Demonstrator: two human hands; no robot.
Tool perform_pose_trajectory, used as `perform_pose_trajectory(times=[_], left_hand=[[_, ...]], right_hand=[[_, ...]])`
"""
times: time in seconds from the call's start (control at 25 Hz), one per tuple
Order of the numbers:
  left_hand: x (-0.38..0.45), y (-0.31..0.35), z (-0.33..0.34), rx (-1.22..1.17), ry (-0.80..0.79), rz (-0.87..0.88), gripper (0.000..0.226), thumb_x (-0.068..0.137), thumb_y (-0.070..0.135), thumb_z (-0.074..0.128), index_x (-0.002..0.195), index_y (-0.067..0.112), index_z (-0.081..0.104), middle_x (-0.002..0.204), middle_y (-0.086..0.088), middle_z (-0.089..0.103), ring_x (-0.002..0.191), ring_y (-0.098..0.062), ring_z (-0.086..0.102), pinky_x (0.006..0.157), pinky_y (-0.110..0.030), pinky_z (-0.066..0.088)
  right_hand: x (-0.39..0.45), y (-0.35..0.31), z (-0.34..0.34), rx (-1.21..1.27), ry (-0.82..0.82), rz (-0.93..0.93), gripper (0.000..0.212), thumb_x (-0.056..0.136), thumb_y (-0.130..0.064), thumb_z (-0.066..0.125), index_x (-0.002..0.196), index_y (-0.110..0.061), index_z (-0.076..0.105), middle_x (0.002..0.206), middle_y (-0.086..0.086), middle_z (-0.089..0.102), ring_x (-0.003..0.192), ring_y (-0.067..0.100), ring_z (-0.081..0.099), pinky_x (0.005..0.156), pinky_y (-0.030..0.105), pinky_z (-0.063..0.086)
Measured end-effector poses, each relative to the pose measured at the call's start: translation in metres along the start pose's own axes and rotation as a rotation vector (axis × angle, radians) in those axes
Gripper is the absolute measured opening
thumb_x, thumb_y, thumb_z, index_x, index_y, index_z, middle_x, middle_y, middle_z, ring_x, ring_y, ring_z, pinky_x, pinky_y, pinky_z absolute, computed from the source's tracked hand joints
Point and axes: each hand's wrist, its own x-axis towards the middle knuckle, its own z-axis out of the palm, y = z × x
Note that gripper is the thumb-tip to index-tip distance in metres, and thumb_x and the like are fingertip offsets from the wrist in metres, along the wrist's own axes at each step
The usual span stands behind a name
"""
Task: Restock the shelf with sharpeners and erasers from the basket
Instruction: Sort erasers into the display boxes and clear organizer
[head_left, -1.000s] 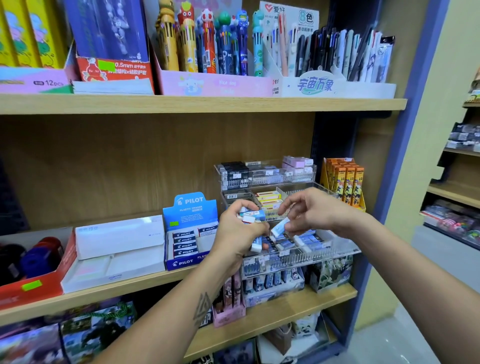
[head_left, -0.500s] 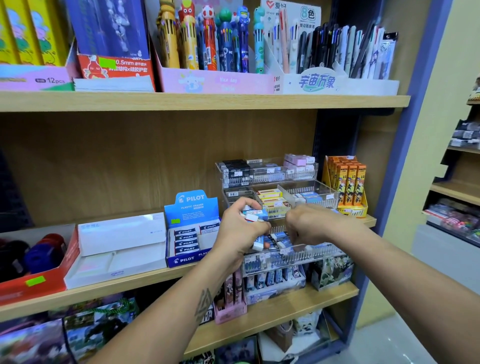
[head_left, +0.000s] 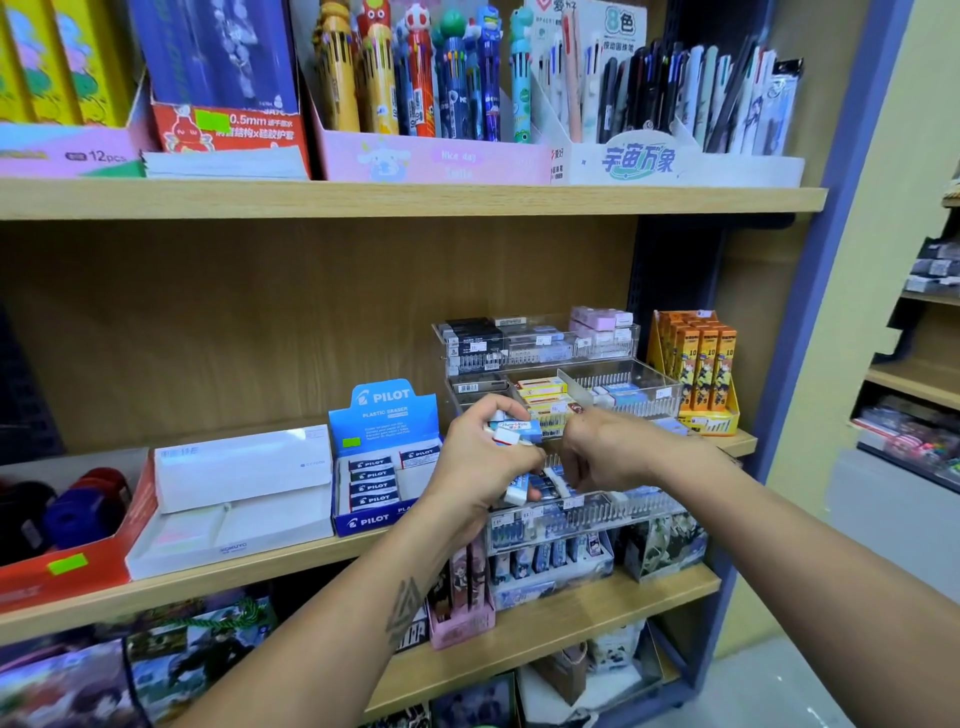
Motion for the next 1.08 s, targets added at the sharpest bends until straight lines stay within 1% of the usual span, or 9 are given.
perform_pose_trajectory(times=[0.08,0.16,0.24,0.32,0.48,0.56,0.72,0.92,1.08], left_hand=[[-0.001,0.000,0.000,0.003,-0.008,0.001,0.036,0.076,-0.019,0.065,0.096,0.010,0.059,0.080,-0.010,0.066,0.060,-0.023,0.059,0.044,-0.027,0.049],[-0.002,0.001,0.000,0.008,-0.020,-0.002,0.038,0.076,-0.020,0.065,0.102,0.006,0.057,0.082,-0.012,0.064,0.060,-0.022,0.059,0.044,-0.027,0.049],[-0.002,0.002,0.000,0.005,-0.026,-0.009,0.039,0.076,-0.018,0.067,0.105,0.006,0.056,0.086,-0.013,0.065,0.061,-0.019,0.062,0.045,-0.027,0.050],[-0.001,0.003,0.000,0.002,-0.035,-0.010,0.038,0.077,-0.015,0.069,0.106,0.007,0.056,0.085,-0.012,0.065,0.061,-0.019,0.062,0.045,-0.027,0.050],[-0.001,0.003,-0.001,-0.005,-0.063,-0.023,0.039,0.075,-0.011,0.073,0.105,0.009,0.057,0.082,-0.006,0.068,0.063,-0.020,0.062,0.046,-0.029,0.050],[0.001,0.002,-0.001,-0.029,-0.007,-0.047,0.039,0.074,-0.015,0.069,0.102,0.010,0.061,0.090,-0.014,0.069,0.063,-0.023,0.063,0.045,-0.027,0.049],[0.004,0.003,-0.006,-0.099,0.070,-0.088,0.033,0.076,-0.015,0.066,0.095,0.011,0.069,0.087,-0.019,0.068,0.063,-0.025,0.061,0.044,-0.026,0.048],[0.008,0.021,0.010,-0.023,0.027,-0.050,0.029,0.077,-0.013,0.066,0.097,0.007,0.068,0.072,-0.015,0.063,0.052,-0.021,0.055,0.043,-0.025,0.046],[0.042,0.047,0.021,0.012,0.078,0.009,0.037,0.073,-0.017,0.062,0.096,0.011,0.071,0.078,-0.018,0.061,0.050,-0.022,0.055,0.045,-0.025,0.048]], right_hand=[[-0.004,-0.001,-0.004,0.114,0.049,-0.015,0.009,0.085,-0.014,0.073,0.092,-0.018,0.077,0.092,-0.002,0.073,0.084,0.013,0.065,0.074,0.027,0.052],[-0.011,-0.002,-0.013,0.615,0.159,-0.014,0.015,0.086,-0.003,0.069,0.098,-0.010,0.074,0.088,0.003,0.075,0.080,0.015,0.069,0.073,0.026,0.053],[-0.020,-0.006,-0.019,1.126,0.142,-0.038,0.022,0.086,0.006,0.067,0.106,-0.003,0.066,0.087,0.012,0.073,0.078,0.019,0.070,0.072,0.028,0.055],[-0.024,-0.010,-0.015,1.264,0.135,-0.063,0.024,0.084,0.005,0.071,0.107,0.004,0.063,0.086,0.017,0.069,0.078,0.022,0.069,0.071,0.028,0.056],[-0.018,-0.013,-0.005,1.299,0.281,-0.024,0.025,0.079,0.003,0.077,0.101,0.009,0.066,0.085,0.019,0.067,0.077,0.024,0.067,0.074,0.033,0.061],[-0.018,-0.007,-0.005,1.284,0.373,0.021,0.022,0.080,0.006,0.075,0.100,0.007,0.068,0.091,0.024,0.068,0.078,0.024,0.067,0.075,0.032,0.061],[-0.028,0.006,-0.007,1.275,0.345,0.002,0.030,0.077,0.005,0.078,0.104,-0.003,0.068,0.100,0.017,0.071,0.083,0.022,0.069,0.077,0.031,0.060],[-0.029,0.011,-0.020,0.853,0.485,-0.144,0.020,0.078,-0.015,0.083,0.096,-0.014,0.077,0.095,-0.004,0.071,0.087,0.013,0.068,0.080,0.024,0.054],[-0.015,0.053,-0.042,0.593,0.657,0.022,0.019,0.079,-0.018,0.082,0.096,-0.015,0.077,0.094,-0.004,0.072,0.086,0.009,0.065,0.080,0.029,0.050]])
